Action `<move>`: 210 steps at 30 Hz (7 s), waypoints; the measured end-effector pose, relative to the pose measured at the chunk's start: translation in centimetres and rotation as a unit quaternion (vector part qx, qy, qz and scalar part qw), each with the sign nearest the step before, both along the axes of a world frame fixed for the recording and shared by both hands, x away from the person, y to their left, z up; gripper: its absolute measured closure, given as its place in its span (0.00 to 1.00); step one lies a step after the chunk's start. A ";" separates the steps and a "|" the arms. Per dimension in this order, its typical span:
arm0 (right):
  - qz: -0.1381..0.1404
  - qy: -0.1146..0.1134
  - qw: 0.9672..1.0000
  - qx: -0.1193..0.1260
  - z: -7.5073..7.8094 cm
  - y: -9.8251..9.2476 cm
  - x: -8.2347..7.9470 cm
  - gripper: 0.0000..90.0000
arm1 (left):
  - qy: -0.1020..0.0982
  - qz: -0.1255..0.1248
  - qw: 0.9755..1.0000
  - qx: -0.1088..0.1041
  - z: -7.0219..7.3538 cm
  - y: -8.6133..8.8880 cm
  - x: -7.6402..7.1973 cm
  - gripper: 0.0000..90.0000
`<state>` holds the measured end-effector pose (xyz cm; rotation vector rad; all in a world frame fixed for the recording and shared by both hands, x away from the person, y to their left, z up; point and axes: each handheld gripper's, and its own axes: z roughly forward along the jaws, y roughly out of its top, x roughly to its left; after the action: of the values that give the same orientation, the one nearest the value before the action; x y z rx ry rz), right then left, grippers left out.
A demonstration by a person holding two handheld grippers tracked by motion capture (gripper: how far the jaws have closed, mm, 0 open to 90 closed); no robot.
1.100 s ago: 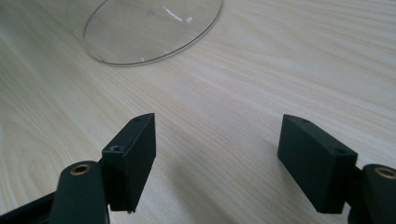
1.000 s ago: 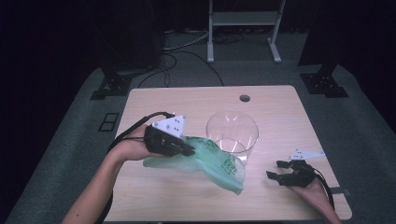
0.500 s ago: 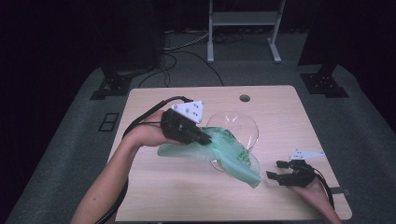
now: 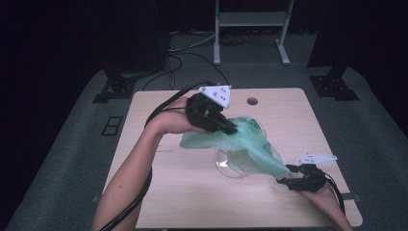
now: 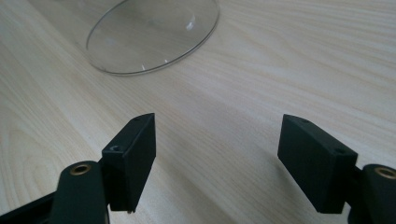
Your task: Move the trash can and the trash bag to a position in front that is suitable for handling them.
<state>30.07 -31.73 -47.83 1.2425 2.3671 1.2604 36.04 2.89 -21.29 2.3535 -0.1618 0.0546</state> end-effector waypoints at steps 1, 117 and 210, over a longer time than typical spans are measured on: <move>-0.001 0.000 1.000 0.002 0.1 0.0 0.0 0.30 | 0.001 0.000 1.000 0.000 0.2 -0.4 0.1 0.98; 0.001 -0.003 1.000 0.007 0.2 -0.1 -0.6 0.30 | 0.009 0.031 0.997 0.073 -6.7 -1.8 0.4 0.62; 0.307 -0.137 0.942 -0.003 14.2 6.5 1.3 0.65 | -0.055 0.052 0.997 0.006 -4.0 4.9 -0.3 1.00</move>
<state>31.36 -25.21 -33.59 0.2728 2.6157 1.4573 35.79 7.75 -25.34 2.3715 -0.0926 0.2351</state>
